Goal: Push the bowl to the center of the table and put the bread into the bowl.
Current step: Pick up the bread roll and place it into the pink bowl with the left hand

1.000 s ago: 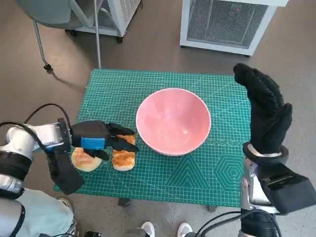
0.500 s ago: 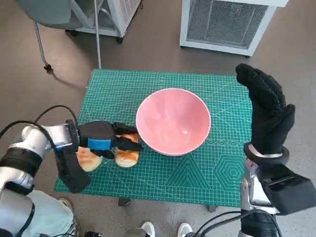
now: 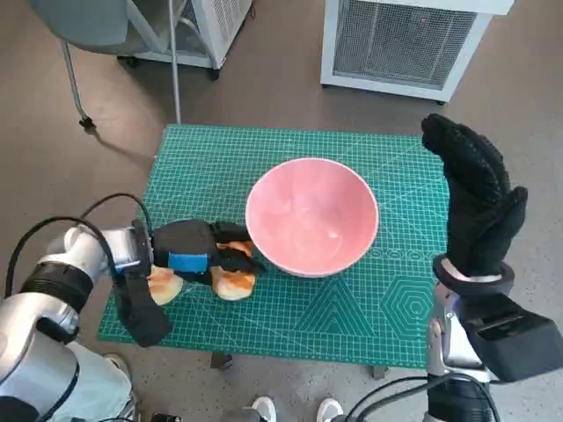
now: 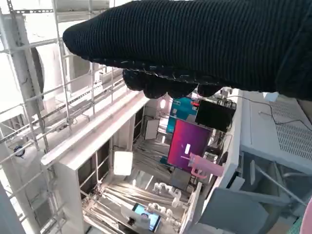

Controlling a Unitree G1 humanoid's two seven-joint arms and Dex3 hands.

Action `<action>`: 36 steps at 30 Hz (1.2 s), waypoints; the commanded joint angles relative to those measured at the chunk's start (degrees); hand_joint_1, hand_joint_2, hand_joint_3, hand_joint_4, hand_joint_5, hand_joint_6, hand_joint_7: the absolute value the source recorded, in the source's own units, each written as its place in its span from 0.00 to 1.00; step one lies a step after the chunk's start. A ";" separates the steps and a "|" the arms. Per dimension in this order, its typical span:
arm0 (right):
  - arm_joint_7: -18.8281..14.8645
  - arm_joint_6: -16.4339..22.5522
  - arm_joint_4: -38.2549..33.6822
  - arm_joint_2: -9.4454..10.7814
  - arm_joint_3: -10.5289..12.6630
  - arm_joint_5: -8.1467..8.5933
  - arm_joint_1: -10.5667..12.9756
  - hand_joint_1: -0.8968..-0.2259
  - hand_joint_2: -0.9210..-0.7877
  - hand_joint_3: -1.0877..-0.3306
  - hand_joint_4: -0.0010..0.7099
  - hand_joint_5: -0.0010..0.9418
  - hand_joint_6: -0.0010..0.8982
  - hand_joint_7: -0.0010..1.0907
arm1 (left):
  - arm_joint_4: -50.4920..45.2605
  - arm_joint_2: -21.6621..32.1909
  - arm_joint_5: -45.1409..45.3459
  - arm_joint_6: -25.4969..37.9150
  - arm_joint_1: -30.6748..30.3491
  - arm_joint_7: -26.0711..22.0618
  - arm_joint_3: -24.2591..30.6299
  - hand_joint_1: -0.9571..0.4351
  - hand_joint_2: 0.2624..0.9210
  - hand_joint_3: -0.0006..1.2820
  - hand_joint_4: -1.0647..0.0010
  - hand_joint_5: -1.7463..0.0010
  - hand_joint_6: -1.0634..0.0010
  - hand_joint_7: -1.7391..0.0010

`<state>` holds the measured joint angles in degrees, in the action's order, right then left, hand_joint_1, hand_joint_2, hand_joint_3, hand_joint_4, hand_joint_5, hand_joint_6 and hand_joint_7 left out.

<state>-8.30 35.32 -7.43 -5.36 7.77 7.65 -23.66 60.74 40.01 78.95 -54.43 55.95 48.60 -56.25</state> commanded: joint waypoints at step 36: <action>1.20 -0.90 -1.21 1.07 -0.81 -0.09 -0.22 0.61 0.00 0.58 0.50 0.02 0.00 0.66 | -11.21 14.07 -15.86 -11.07 6.85 11.82 18.73 0.69 1.00 0.07 0.45 0.31 0.36 0.33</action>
<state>-7.31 35.32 -7.74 -4.42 7.04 7.53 -23.88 51.65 55.55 66.90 -65.80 61.49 62.91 -41.25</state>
